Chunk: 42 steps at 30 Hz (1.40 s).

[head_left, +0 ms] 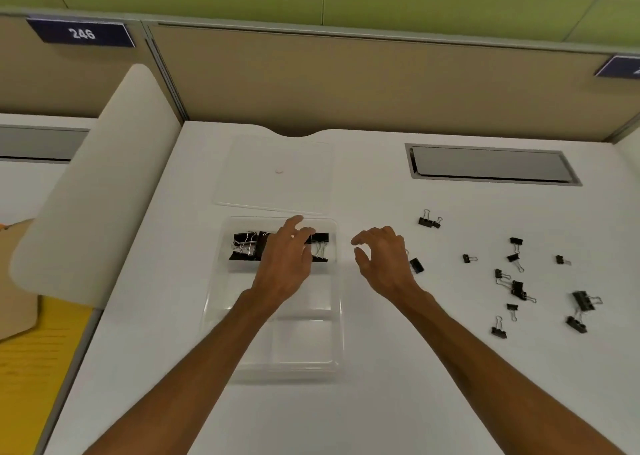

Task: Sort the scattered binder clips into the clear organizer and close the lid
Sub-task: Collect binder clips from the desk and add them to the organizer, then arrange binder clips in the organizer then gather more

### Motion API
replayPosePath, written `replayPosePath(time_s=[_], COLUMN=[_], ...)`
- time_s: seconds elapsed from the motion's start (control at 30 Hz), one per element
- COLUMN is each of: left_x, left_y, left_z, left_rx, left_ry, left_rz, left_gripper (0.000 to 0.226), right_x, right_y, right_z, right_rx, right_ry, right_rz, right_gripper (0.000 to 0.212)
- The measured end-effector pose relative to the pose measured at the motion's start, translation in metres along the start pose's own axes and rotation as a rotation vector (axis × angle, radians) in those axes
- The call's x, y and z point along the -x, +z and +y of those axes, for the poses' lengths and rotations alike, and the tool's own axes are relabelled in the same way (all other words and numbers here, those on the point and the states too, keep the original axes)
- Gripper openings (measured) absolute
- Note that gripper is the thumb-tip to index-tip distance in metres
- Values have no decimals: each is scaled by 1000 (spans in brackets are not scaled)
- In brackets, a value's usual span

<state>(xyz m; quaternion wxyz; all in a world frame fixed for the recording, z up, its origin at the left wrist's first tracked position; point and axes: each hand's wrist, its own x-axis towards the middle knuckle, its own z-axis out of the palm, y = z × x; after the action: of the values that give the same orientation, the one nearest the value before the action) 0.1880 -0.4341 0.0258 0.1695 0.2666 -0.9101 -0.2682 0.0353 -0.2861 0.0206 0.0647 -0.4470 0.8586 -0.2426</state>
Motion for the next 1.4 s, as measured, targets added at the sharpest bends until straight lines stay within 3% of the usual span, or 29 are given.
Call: replayPosePath(time_s=[0.37,0.6,0.97,1.4], left_x=[53,90,140,115], left_y=[45,94,168,237], left_z=[91,173,301,381], left_rx=[-38,-71,-34,-50], left_ry=[67,68,73,174], left_rz=[-49,-61,-124,-234], left_gripper=[37,39,42,44], right_x=[84,157,271,297], right_y=[-55,-104,-179,-225], right_z=[54,115,222,319], right_rx=[-50,50,29,10], right_ry=[76,85,154,318], right_rz=[-21,-39,67,110], right_gripper=[25,39,35,35])
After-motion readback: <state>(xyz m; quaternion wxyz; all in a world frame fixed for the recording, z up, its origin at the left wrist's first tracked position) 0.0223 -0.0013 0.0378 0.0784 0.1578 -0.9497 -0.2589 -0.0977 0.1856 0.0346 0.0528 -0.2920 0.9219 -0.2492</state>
